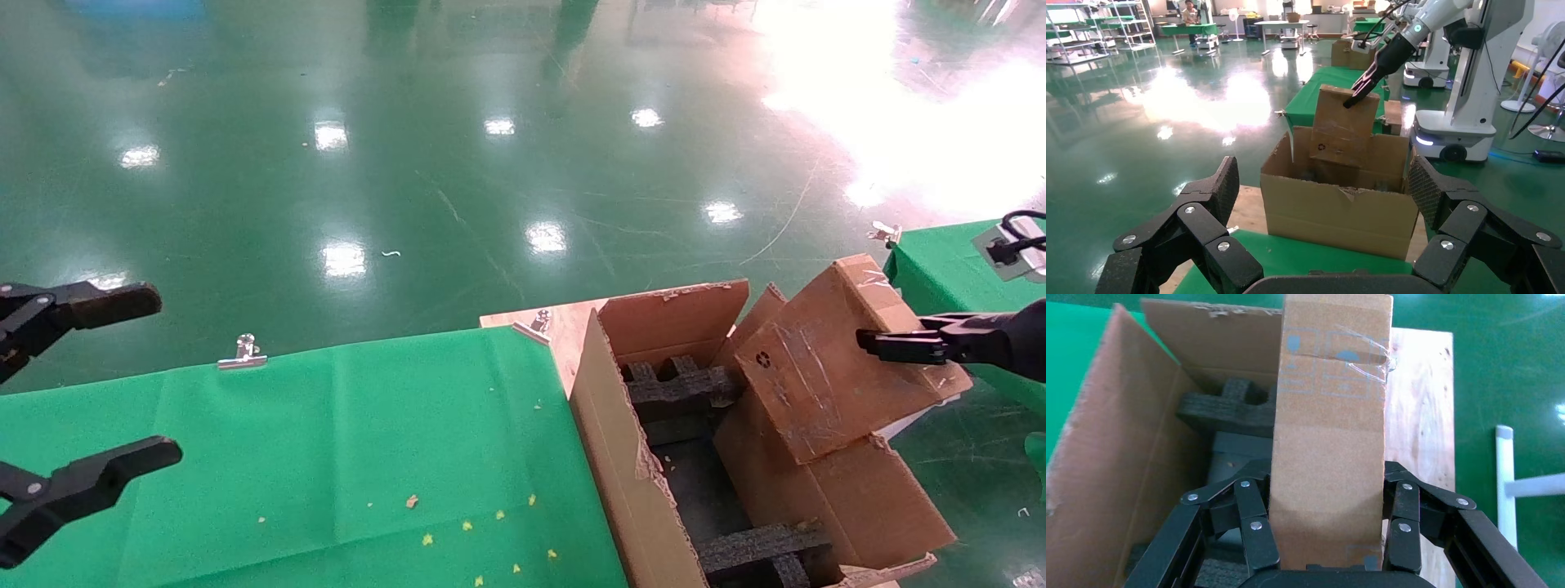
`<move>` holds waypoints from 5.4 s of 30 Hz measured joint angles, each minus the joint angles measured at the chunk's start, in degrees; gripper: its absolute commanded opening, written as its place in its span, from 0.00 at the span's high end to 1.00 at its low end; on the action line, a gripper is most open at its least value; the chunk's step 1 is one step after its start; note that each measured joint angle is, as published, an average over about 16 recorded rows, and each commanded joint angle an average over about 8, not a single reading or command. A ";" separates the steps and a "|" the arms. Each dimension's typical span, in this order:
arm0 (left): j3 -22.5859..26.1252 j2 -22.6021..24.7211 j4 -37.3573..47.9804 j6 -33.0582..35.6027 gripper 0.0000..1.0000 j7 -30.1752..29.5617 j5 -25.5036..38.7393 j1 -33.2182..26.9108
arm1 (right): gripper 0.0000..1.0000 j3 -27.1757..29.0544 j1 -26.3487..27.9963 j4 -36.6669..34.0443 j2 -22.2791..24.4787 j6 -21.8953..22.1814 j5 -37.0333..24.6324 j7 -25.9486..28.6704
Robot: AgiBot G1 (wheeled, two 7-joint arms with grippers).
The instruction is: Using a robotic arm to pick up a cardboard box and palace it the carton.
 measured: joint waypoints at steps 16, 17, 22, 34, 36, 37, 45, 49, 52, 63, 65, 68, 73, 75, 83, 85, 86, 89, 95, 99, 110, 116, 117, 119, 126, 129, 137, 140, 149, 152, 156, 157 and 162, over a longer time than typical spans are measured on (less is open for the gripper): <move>0.00 0.00 0.00 0.00 0.00 0.00 0.00 0.00 | 1.00 -3.50 -4.54 1.29 -4.51 5.97 -1.93 10.45; 0.00 0.00 0.00 0.00 0.00 0.00 0.00 0.00 | 1.00 -3.74 -4.97 1.33 -5.00 6.46 -2.02 11.05; 0.00 0.00 0.00 0.00 0.00 0.00 0.00 0.00 | 1.00 -4.95 -7.18 1.51 -7.68 9.42 -2.66 14.03; 0.00 0.00 0.00 0.00 0.00 0.00 0.00 0.00 | 1.00 -8.22 -11.06 1.51 -14.49 16.48 -6.10 21.27; 0.00 0.00 0.00 0.00 0.00 0.00 0.00 0.00 | 1.00 -8.67 -11.51 1.45 -15.39 17.34 -6.63 22.25; 0.00 0.00 0.00 0.00 0.00 0.00 0.00 0.00 | 1.00 -8.87 -11.74 1.42 -15.81 17.74 -6.88 22.67; 0.00 0.00 0.00 0.00 0.00 0.00 0.00 0.00 | 1.00 -9.76 -13.78 1.16 -18.41 20.22 -7.72 24.57; 0.00 0.00 0.00 0.00 0.00 0.00 0.00 0.00 | 1.00 -9.85 -14.93 0.91 -19.45 21.07 -7.64 24.74; 0.00 0.00 0.00 0.00 0.00 0.00 0.00 0.00 | 1.00 -9.86 -15.86 0.62 -20.18 21.56 -7.50 24.70; 0.00 0.00 0.00 0.00 0.00 0.00 0.00 0.00 | 1.00 -9.49 -19.55 -1.16 -22.59 22.73 -6.26 24.03; 0.00 0.00 0.00 0.00 0.00 0.00 0.00 0.00 | 1.00 -9.32 -20.25 -1.59 -22.95 22.88 -5.89 23.85; 0.00 0.00 0.00 0.00 0.00 0.00 0.00 0.00 | 1.00 -9.00 -21.28 -2.26 -23.43 23.03 -5.26 23.52; 0.00 0.00 0.00 0.00 0.00 0.00 0.00 0.00 | 1.00 -8.41 -22.94 -3.41 -24.06 23.10 -4.15 22.75; 0.00 0.00 0.00 0.00 0.00 0.00 0.00 0.00 | 1.00 -8.18 -23.59 -3.90 -24.29 23.04 -3.72 22.42; 0.00 0.00 0.00 0.00 0.00 0.00 0.00 0.00 | 1.00 -7.48 -26.08 -5.84 -25.14 22.43 -2.30 21.04; 0.00 0.00 0.00 0.00 0.00 0.00 0.00 0.00 | 1.00 -7.33 -26.70 -6.38 -25.36 22.28 -1.98 20.70; 0.00 0.00 0.00 0.00 0.00 0.00 0.00 0.00 | 1.00 -7.26 -27.02 -6.66 -25.47 22.20 -1.82 20.53; 0.00 0.00 0.00 0.00 0.00 0.00 0.00 0.00 | 1.00 -7.03 -27.98 -7.60 -25.86 21.95 -1.34 20.02; 0.00 0.00 0.00 0.00 0.00 0.00 0.00 0.00 | 1.00 -6.45 -29.98 -9.83 -26.90 21.37 -0.30 18.81; 0.00 0.00 0.00 0.00 0.00 0.00 0.00 0.00 | 1.00 -6.02 -31.16 -11.48 -27.69 20.90 0.36 17.88; 0.00 0.00 0.01 -0.02 0.00 0.00 -0.02 0.01 | 0.00 -5.28 -32.79 -14.28 -29.01 19.97 1.39 16.32; 0.00 0.00 0.01 -0.02 0.00 0.00 -0.02 0.01 | 0.00 -5.24 -32.80 -14.34 -29.02 19.95 1.43 16.31; 0.00 0.00 0.01 -0.02 0.00 0.00 -0.02 0.01 | 0.00 -5.24 -32.77 -14.31 -29.00 19.96 1.42 16.32; 0.00 0.00 0.01 -0.02 0.00 0.00 -0.02 0.01 | 0.00 -5.26 -32.69 -14.23 -28.96 19.96 1.39 16.33; 0.00 0.00 0.01 -0.02 0.00 0.00 -0.02 0.02 | 0.00 -5.24 -32.24 -14.00 -28.79 19.89 1.29 16.19; 0.00 0.00 0.01 -0.02 0.00 0.00 -0.02 0.02 | 0.00 -5.23 -31.96 -13.85 -28.68 19.83 1.22 16.08; 0.00 0.00 0.01 -0.02 0.00 0.00 -0.02 0.02 | 0.00 -5.15 -31.00 -13.18 -28.24 19.75 1.04 15.76; 0.00 0.00 0.01 -0.02 0.00 0.00 -0.02 0.01 | 0.00 -5.03 -30.44 -12.75 -27.95 19.88 1.00 15.53; 0.00 0.00 0.02 -0.02 0.00 0.00 -0.02 0.01 | 0.00 -3.30 -26.02 -8.32 -25.61 21.68 0.95 12.68; 0.00 0.00 0.02 -0.02 0.00 0.00 -0.02 0.01 | 0.00 -1.87 -23.59 -4.67 -23.88 22.84 1.13 10.39; 0.00 0.00 0.02 -0.02 0.00 0.00 -0.02 0.01 | 0.00 0.87 -20.18 2.27 -20.68 24.27 2.01 6.34; 0.00 0.00 0.02 -0.02 0.00 0.00 -0.02 0.01 | 0.00 1.69 -19.41 4.28 -19.77 24.49 2.41 5.18; 0.00 0.00 0.02 -0.02 0.00 0.00 -0.02 0.01 | 0.00 6.15 -16.63 14.44 -15.19 24.28 5.54 -0.95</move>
